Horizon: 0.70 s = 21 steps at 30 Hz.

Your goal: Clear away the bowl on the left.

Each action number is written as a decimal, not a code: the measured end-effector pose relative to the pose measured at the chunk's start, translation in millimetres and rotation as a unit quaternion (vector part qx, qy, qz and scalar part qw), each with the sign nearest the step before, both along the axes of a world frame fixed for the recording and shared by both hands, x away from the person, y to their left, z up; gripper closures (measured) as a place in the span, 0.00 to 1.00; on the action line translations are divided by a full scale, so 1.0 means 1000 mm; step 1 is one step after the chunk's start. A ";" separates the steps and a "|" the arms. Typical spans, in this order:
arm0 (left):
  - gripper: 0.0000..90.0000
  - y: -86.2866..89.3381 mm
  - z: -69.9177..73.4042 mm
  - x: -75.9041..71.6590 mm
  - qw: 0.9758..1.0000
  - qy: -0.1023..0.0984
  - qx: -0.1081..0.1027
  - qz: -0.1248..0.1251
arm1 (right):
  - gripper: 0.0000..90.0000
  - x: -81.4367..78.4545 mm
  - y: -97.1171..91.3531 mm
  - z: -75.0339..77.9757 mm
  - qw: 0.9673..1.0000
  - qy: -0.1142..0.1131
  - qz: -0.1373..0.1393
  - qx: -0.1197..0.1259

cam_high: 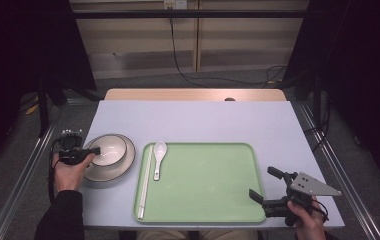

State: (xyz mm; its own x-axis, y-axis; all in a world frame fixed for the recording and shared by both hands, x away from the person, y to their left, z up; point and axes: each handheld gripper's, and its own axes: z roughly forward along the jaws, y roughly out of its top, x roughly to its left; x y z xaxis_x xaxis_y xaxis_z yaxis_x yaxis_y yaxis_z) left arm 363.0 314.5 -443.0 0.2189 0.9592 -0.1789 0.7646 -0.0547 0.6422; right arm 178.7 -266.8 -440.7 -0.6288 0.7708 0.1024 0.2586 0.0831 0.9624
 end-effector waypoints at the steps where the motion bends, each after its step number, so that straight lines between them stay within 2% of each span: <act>1: 0.90 0.000 0.000 0.000 1.000 0.001 0.001 -0.003 | 0.02 0.000 0.000 0.000 1.000 0.000 0.000 0.000; 3: 0.90 -0.001 -0.001 0.000 1.000 -0.001 -0.009 0.004 | 0.02 0.000 0.000 0.000 1.000 0.000 0.002 -0.001; 6: 0.90 0.000 0.000 0.000 1.000 -0.002 -0.011 0.001 | 0.02 0.000 0.000 0.000 1.000 0.001 0.001 -0.001; 7: 0.90 0.001 0.000 0.000 1.000 -0.004 -0.009 -0.008 | 0.02 0.000 0.000 0.000 1.000 0.001 0.002 -0.001; 10: 0.91 0.002 0.001 -0.002 1.000 -0.006 -0.014 -0.007 | 0.02 0.001 0.001 0.000 1.000 0.002 0.002 0.000; 13: 0.91 0.003 0.001 -0.003 1.000 -0.010 -0.024 -0.010 | 0.02 0.000 0.000 0.000 1.000 0.000 0.003 0.000; 14: 0.91 0.003 0.002 -0.003 0.999 -0.015 -0.036 -0.004 | 0.02 0.000 0.000 0.000 1.000 0.000 0.003 0.000; 15: 0.91 0.005 0.003 -0.004 0.999 -0.014 -0.042 -0.013 | 0.02 0.000 0.000 0.000 1.000 0.001 0.003 0.000; 18: 0.92 0.003 0.004 -0.004 0.999 -0.015 -0.034 -0.010 | 0.02 0.000 0.001 0.001 1.000 0.000 0.005 -0.002; 21: 0.92 0.004 0.004 -0.004 0.999 -0.014 -0.039 -0.009 | 0.02 0.000 0.000 0.000 1.000 0.000 0.005 -0.003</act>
State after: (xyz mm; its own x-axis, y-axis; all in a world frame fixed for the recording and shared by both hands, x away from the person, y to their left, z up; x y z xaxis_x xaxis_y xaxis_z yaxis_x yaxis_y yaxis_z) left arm 358.6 318.1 -439.2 0.2413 0.9387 -0.2461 0.7457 -0.0171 0.6661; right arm 178.2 -266.5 -440.2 -0.6358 0.7656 0.0980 0.2580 0.0911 0.9618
